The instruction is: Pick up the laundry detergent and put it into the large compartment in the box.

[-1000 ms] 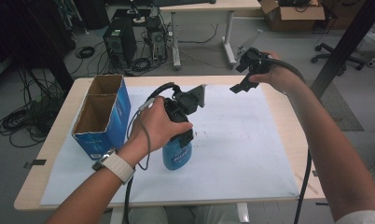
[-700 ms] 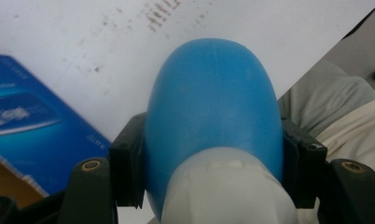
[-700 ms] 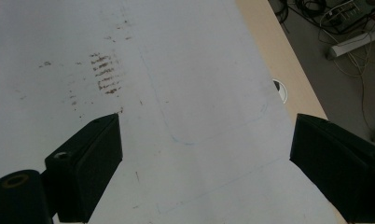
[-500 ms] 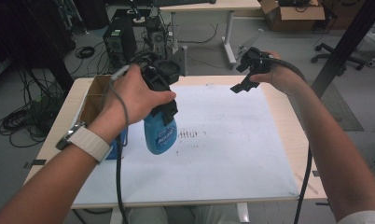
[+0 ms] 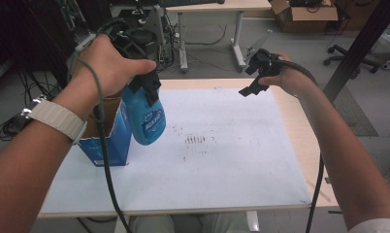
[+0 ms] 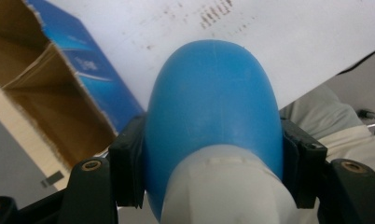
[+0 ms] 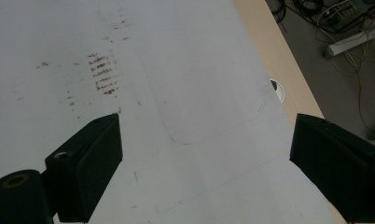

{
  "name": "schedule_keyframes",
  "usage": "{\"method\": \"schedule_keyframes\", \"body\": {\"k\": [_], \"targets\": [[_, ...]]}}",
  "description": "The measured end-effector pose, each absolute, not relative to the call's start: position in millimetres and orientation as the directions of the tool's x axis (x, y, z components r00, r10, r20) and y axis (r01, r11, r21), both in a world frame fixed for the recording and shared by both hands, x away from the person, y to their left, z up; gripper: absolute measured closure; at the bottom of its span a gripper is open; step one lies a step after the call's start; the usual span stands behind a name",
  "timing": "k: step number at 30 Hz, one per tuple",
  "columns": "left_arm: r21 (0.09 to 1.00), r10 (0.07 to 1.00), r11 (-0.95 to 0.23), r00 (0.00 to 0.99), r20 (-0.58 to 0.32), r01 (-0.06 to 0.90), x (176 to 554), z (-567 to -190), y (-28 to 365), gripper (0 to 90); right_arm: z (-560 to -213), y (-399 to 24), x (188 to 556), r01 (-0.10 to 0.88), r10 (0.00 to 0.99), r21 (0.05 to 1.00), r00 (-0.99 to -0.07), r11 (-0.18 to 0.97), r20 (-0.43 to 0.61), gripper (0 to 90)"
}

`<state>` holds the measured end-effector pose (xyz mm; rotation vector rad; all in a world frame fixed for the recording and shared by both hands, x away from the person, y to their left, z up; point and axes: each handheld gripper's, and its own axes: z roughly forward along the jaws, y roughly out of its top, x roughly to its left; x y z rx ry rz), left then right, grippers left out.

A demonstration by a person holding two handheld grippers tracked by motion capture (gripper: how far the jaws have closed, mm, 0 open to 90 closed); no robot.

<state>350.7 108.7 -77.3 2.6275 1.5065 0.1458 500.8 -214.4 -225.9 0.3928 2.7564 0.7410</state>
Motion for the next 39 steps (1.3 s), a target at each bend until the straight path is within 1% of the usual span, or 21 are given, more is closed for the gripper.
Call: {"method": "schedule_keyframes", "body": {"k": [7, 16, 17, 18, 23, 31, 36, 39], "targets": [[0.147, 0.899, -0.437, 0.437, 0.034, 0.888, 358, -68, 127, 37.6, -225, -216, 500, 0.191, 0.328, 0.513, -0.925, 0.837, -0.191, 9.1], [0.161, 0.954, -0.300, 0.298, 0.037, 0.940, 373, -63, 165, 37.6, -227, -214, 501, 0.188, 0.323, 0.513, -0.928, 0.838, -0.187, 9.1], [0.161, 0.954, -0.300, 0.298, 0.037, 0.940, 373, -63, 165, 37.6, -227, -214, 501, 0.188, 0.323, 0.513, -0.928, 0.838, -0.187, 9.1], [0.167, 0.959, -0.283, 0.279, 0.047, 0.944, 375, -63, 170, 37.6, -228, -214, 502, 0.191, 0.324, 0.510, -0.927, 0.839, -0.186, 9.1], [0.207, 0.980, -0.199, 0.200, 0.015, 0.958, 381, -62, 196, 37.6, -228, -217, 502, 0.195, 0.332, 0.516, -0.924, 0.834, -0.188, 9.1], [0.237, 0.993, -0.105, 0.090, 0.075, 0.966, 390, -70, 227, 37.6, -230, -220, 504, 0.205, 0.336, 0.504, -0.924, 0.839, -0.185, 9.1], [0.241, 0.993, -0.079, 0.057, 0.100, 0.967, 396, -81, 236, 37.6, -232, -219, 506, 0.210, 0.341, 0.502, -0.922, 0.839, -0.184, 9.1], [0.235, 0.992, -0.079, 0.053, 0.112, 0.969, 400, -91, 240, 37.6, -233, -218, 506, 0.210, 0.339, 0.501, -0.923, 0.840, -0.183, 9.1]]}}
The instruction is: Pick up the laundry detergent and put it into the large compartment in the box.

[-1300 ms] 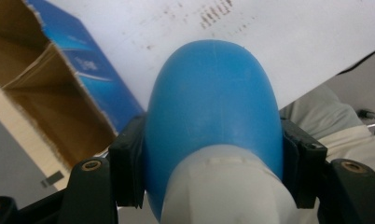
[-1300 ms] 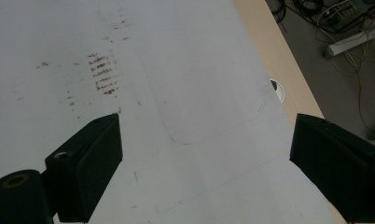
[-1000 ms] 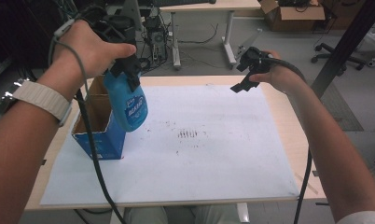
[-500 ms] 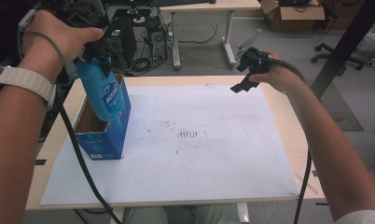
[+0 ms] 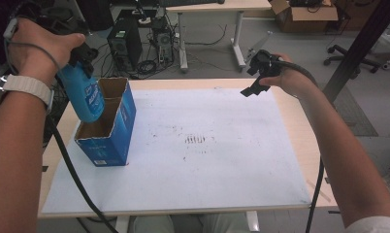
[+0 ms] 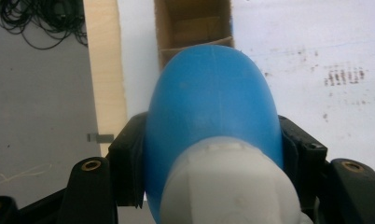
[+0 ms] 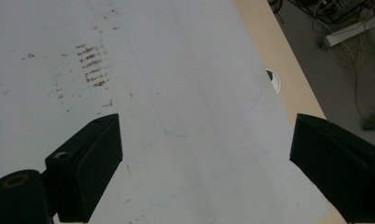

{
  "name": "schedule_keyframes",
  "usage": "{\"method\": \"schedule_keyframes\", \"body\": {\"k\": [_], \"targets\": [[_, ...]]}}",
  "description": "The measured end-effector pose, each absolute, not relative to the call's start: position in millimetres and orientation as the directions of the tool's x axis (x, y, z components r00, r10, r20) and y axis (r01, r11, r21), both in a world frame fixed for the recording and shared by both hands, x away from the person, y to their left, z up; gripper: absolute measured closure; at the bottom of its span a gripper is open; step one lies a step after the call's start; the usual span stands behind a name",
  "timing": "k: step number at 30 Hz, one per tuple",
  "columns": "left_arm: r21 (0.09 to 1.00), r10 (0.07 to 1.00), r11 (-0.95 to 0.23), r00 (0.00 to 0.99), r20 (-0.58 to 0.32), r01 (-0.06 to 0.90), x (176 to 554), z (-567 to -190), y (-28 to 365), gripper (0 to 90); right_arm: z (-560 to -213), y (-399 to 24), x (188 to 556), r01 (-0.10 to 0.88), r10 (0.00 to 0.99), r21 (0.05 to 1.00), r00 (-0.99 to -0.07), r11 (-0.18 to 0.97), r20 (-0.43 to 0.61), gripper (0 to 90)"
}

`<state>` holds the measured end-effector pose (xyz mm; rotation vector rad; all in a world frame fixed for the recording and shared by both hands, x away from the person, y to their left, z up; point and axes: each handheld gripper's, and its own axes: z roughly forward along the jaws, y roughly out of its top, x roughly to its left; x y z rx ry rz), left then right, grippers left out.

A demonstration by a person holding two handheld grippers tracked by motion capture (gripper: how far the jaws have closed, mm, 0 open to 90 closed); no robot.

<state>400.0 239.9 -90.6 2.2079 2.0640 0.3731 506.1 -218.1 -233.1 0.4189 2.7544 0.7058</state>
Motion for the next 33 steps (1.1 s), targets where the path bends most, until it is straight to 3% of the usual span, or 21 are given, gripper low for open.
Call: {"method": "schedule_keyframes", "body": {"k": [33], "targets": [[0.233, 0.997, -0.072, 0.061, 0.052, 0.970, 414, -232, 258, 37.6, -244, -219, 509, 0.228, 0.345, 0.485, -0.924, 0.844, -0.167, 9.1]]}}
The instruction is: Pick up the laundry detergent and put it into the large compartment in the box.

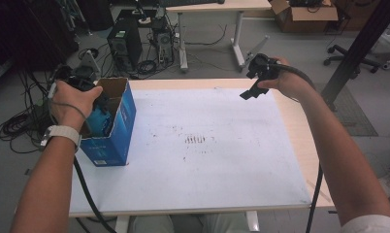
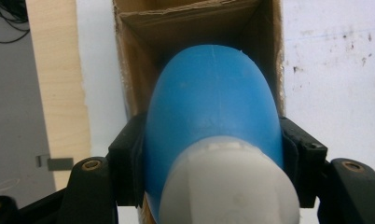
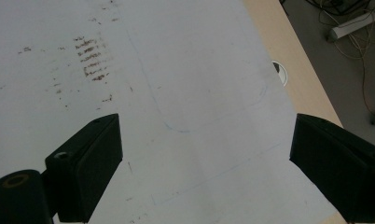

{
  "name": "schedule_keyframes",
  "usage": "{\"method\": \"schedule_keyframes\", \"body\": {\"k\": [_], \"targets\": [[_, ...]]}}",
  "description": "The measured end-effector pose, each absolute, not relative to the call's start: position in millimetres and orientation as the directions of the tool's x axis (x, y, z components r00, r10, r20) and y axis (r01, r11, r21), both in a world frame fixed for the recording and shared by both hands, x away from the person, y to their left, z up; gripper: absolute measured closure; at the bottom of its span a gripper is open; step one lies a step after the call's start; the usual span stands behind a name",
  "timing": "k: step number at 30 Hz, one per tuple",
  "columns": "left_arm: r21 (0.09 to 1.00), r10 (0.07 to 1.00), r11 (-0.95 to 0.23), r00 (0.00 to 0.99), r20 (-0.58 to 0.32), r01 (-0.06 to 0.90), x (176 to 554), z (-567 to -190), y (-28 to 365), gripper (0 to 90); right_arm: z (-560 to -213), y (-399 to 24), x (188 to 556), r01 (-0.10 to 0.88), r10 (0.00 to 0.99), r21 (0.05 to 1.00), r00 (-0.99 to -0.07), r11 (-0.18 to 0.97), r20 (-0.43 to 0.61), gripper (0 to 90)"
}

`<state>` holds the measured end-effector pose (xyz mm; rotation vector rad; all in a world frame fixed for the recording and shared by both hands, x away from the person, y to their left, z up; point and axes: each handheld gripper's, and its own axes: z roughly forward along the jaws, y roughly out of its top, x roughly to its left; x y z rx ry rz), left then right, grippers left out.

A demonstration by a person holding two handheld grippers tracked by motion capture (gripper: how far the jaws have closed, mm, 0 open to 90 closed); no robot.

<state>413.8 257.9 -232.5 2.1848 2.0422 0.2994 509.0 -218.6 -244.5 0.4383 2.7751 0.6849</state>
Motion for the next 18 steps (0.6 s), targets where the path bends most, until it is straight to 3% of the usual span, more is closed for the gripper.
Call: {"method": "schedule_keyframes", "body": {"k": [18], "targets": [[0.201, 0.995, -0.084, 0.073, 0.063, 0.976, 415, -273, 258, 37.6, -250, -222, 510, 0.236, 0.350, 0.486, -0.924, 0.842, -0.157, 9.1]]}}
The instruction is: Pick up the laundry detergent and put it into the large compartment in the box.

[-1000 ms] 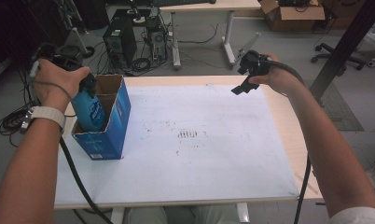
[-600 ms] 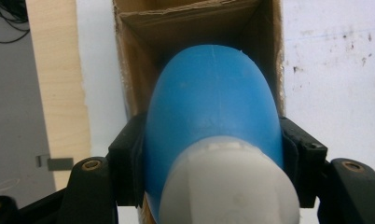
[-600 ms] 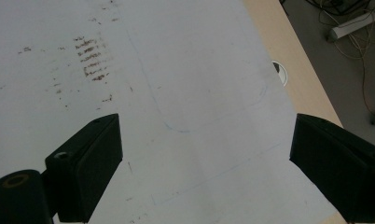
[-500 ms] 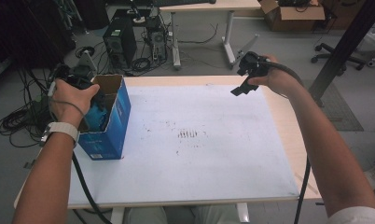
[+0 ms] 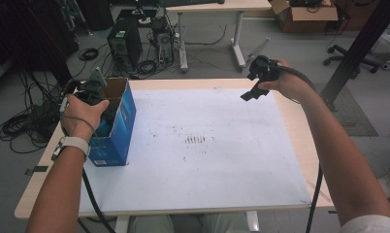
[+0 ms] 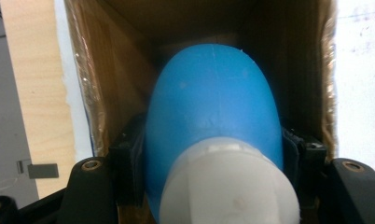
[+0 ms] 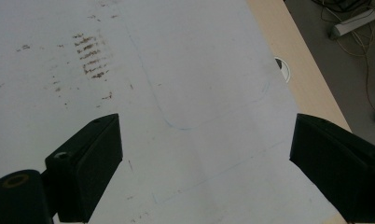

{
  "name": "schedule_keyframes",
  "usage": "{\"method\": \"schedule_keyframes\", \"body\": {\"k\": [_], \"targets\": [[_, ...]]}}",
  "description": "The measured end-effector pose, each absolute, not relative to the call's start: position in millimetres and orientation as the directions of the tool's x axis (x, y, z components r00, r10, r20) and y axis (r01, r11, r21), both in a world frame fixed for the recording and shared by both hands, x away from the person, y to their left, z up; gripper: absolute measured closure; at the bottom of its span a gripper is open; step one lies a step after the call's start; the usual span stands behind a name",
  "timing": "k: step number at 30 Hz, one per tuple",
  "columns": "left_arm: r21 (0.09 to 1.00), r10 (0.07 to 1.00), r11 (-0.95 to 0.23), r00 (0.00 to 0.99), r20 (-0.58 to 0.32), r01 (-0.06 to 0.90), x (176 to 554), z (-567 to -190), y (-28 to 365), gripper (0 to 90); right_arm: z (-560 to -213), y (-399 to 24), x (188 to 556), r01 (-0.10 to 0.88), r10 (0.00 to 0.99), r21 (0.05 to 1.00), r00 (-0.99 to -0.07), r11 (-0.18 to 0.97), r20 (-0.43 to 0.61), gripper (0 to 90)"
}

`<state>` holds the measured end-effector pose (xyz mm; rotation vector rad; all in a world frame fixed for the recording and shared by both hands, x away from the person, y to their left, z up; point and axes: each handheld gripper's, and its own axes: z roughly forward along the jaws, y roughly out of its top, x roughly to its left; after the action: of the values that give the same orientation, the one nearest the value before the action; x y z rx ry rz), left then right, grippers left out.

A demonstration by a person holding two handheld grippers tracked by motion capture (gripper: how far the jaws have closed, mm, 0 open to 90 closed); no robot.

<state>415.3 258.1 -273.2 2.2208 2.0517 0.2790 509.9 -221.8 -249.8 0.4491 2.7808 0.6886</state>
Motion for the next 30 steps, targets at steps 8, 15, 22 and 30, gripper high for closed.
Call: {"method": "schedule_keyframes", "body": {"k": [8, 15, 22, 30], "targets": [[0.203, 0.995, -0.088, 0.078, 0.058, 0.975, 415.5, -276.0, 259.5, 37.5, -249.8, -224.0, 510.0, 0.241, 0.355, 0.487, -0.921, 0.839, -0.157, 9.1], [0.197, 0.995, -0.095, 0.086, 0.058, 0.976, 418.0, -276.9, 258.9, 36.7, -252.7, -222.2, 510.0, 0.240, 0.351, 0.485, -0.924, 0.841, -0.152, 9.1], [0.179, 0.995, -0.093, 0.084, 0.054, 0.979, 420.3, -279.3, 262.1, 31.7, -255.7, -222.9, 510.0, 0.241, 0.348, 0.483, -0.927, 0.841, -0.143, 9.1], [0.181, 0.996, -0.086, 0.078, 0.047, 0.980, 420.5, -278.8, 262.2, 31.9, -256.5, -222.7, 510.2, 0.240, 0.344, 0.482, -0.928, 0.843, -0.141, 9.1]]}}
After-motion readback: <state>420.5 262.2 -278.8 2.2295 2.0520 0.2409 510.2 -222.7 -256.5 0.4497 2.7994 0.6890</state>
